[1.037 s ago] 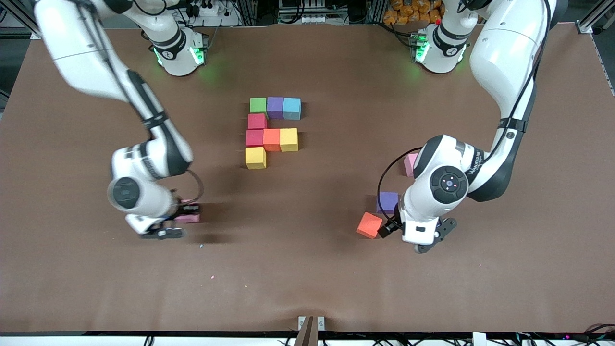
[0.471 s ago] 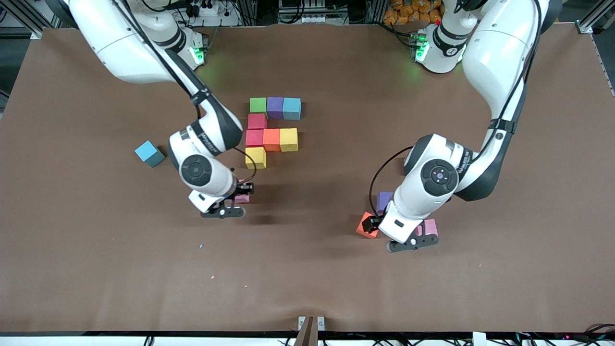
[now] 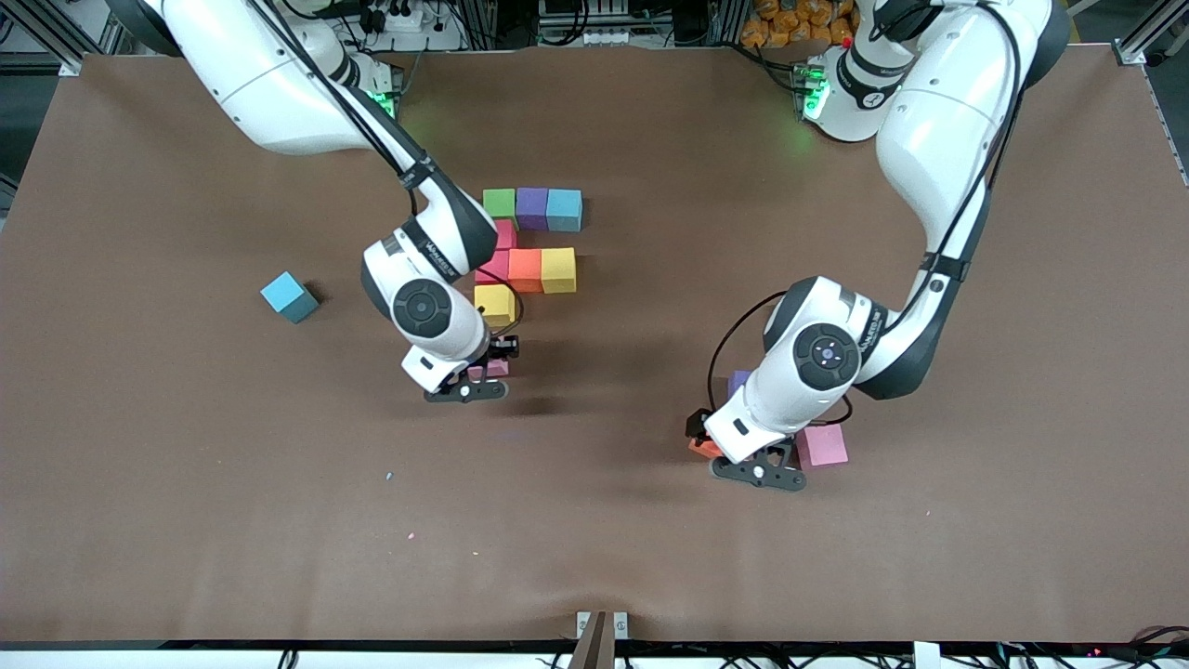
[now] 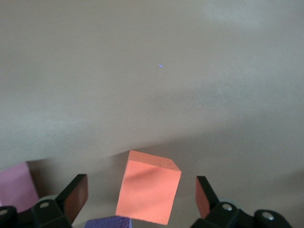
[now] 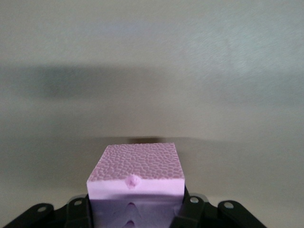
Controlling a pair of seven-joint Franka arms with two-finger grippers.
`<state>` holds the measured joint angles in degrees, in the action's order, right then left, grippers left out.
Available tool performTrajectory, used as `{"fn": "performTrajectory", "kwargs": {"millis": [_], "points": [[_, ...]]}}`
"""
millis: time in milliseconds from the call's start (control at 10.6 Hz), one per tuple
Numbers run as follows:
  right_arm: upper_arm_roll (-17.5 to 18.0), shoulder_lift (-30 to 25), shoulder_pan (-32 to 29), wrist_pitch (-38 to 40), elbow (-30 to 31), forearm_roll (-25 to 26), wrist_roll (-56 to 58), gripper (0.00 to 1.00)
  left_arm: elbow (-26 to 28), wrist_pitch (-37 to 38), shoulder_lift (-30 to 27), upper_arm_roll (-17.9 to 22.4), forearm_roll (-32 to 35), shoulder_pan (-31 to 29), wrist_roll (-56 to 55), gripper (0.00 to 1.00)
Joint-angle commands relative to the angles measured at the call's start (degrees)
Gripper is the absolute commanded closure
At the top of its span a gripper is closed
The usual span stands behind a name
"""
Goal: Arrange 11 blocks into digit 3
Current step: 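Carry pink to the row with the right gripper while the left gripper grasps orange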
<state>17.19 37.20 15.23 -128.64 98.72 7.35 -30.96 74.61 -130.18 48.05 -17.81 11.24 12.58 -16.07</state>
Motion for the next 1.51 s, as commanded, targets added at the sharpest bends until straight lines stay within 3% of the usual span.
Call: {"fn": "performTrajectory", "kwargs": {"millis": [0,283,1037,1132,1226,1414], "points": [[-0.05,-2.03,0.50,-3.54,4.53,0.39,-1.38,0.87,0.27,-0.61,0.64,0.50,2.62,1.05,3.67,0.00],[-0.14,-2.65,0.59,-3.82,6.39,0.65,-1.38,0.87,0.36,-0.61,0.73,0.50,7.65,1.75,3.85,0.00],[-0.14,-3.54,0.24,-4.95,8.68,1.44,-1.38,0.86,1.24,-0.61,3.46,0.50,8.10,1.84,5.35,0.00],[-0.14,-3.53,0.15,-5.22,8.68,1.44,-1.38,0.75,1.33,-0.61,3.81,0.50,8.18,1.84,5.35,0.00],[-0.14,-3.53,0.06,-5.22,8.59,1.35,-1.64,0.03,1.59,-0.61,3.98,0.50,8.18,1.84,5.35,0.00],[-0.05,-3.88,0.06,-5.05,8.42,1.35,-2.34,0.00,1.95,-0.52,3.81,0.50,8.10,1.75,5.08,0.00]]}}
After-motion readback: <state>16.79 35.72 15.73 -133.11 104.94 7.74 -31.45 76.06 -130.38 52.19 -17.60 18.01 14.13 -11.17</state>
